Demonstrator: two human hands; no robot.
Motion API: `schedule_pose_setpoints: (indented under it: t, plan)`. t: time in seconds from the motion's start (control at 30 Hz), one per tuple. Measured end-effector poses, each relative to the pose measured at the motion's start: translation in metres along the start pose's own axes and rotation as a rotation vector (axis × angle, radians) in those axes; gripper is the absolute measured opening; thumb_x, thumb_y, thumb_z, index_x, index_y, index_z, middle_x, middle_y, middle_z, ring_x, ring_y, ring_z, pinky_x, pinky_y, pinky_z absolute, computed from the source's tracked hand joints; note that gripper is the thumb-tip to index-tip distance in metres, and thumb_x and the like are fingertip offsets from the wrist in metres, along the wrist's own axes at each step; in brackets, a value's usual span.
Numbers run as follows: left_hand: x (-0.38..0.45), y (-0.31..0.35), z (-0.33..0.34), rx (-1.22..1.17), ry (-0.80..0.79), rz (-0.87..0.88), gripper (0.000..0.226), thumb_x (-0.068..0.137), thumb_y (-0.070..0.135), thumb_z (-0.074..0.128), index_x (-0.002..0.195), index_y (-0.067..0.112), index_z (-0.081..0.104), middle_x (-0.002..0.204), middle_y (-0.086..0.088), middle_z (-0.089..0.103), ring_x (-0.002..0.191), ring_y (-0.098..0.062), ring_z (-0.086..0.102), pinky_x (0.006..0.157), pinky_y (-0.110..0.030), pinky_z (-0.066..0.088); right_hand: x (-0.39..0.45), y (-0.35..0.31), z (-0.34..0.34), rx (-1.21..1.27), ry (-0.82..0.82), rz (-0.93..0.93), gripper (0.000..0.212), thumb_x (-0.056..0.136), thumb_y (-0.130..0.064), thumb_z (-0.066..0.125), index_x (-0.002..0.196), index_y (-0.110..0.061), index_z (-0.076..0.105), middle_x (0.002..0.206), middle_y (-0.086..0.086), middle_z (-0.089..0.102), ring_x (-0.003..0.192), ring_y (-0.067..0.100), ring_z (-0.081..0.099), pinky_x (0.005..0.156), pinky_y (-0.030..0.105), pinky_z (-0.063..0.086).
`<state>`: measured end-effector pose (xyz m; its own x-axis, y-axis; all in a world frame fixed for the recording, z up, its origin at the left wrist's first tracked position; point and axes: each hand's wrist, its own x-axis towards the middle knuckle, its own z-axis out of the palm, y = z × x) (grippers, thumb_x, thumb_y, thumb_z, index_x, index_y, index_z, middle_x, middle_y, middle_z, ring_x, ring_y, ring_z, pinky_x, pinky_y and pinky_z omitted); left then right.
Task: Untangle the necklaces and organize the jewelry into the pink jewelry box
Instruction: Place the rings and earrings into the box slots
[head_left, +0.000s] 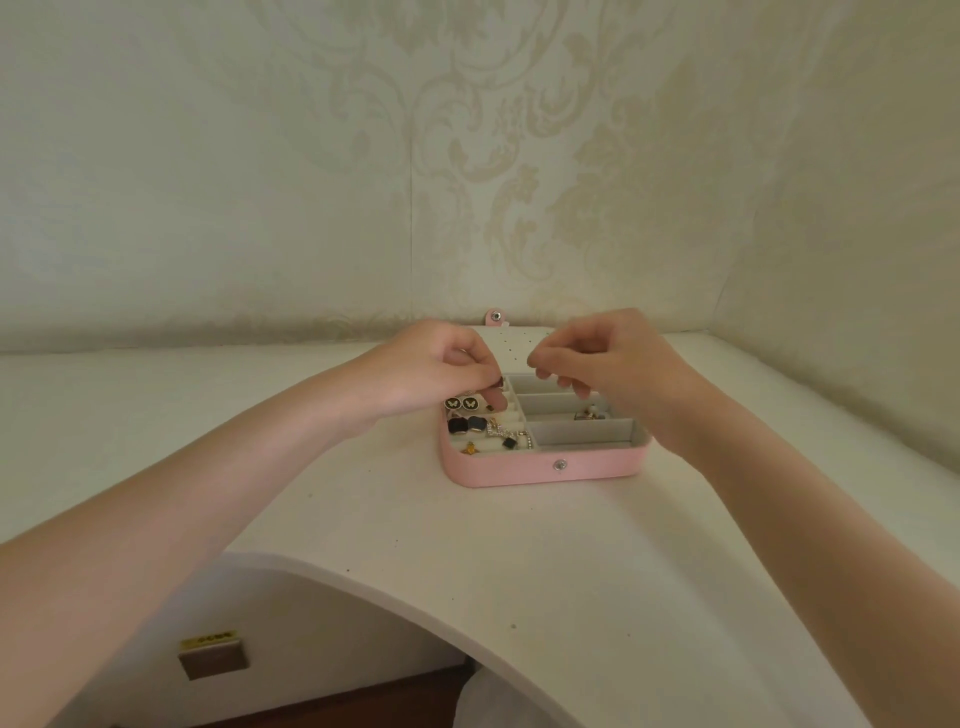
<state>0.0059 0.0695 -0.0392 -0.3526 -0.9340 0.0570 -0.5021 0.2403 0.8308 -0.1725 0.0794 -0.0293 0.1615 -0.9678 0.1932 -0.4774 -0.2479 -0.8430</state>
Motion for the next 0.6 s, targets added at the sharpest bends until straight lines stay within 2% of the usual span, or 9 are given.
schedule_pose_setpoints:
  t: [0.07,0.27,0.43,0.53,0.6]
  plan:
    - [0.0009,0.0015,-0.0002,-0.054,0.035,-0.002,0.012,0.091,0.018,0.056,0.081,0.018,0.063,0.080,0.007,0.074,0.068,0.006,0.057,0.060,-0.009,0.040,-0.0001,-0.0045,0.0004,0.039,-0.033,-0.050,0.010,0.084,-0.004,0.065,0.077,-0.010,0.069,0.065,-0.002,0.062,0.048,-0.004,0.050,0.051,0.010,0.041]
    - [0.0008,0.0012,0.0028,-0.182,0.098,-0.005,0.010,0.089,0.018,0.061,0.081,0.016,0.067,0.078,0.005,0.074,0.059,0.008,0.054,0.066,-0.019,0.038,0.0035,-0.0070,0.0078,0.037,-0.051,-0.107,0.014,0.081,0.002,0.066,0.078,-0.011,0.071,0.067,0.003,0.066,0.058,0.002,0.058,0.060,0.012,0.050]
    - [0.0001,-0.0003,-0.0002,-0.185,0.054,-0.033,0.008,0.086,0.017,0.064,0.080,0.019,0.070,0.080,0.004,0.074,0.071,0.001,0.059,0.071,-0.017,0.043,0.0072,-0.0019,0.0087,0.104,-0.058,-0.015,0.008,0.079,0.003,0.068,0.082,-0.003,0.071,0.069,0.007,0.066,0.058,0.004,0.059,0.060,0.012,0.050]
    - [-0.0005,-0.0010,-0.0026,-0.191,0.010,-0.060,0.012,0.085,0.010,0.064,0.084,0.019,0.070,0.083,0.003,0.075,0.082,-0.003,0.063,0.084,-0.026,0.044,0.0089,0.0002,0.0083,0.121,-0.080,0.017,0.008,0.080,0.002,0.068,0.081,-0.005,0.071,0.069,0.006,0.068,0.058,0.003,0.061,0.062,0.014,0.051]
    - [-0.0012,-0.0015,-0.0022,-0.201,0.005,-0.075,0.013,0.085,0.008,0.064,0.085,0.019,0.070,0.084,0.002,0.075,0.086,-0.005,0.063,0.087,-0.029,0.043,0.0090,0.0010,0.0078,0.153,-0.097,0.042,0.008,0.080,0.001,0.068,0.082,-0.006,0.071,0.070,0.005,0.068,0.061,0.005,0.062,0.065,0.016,0.052]
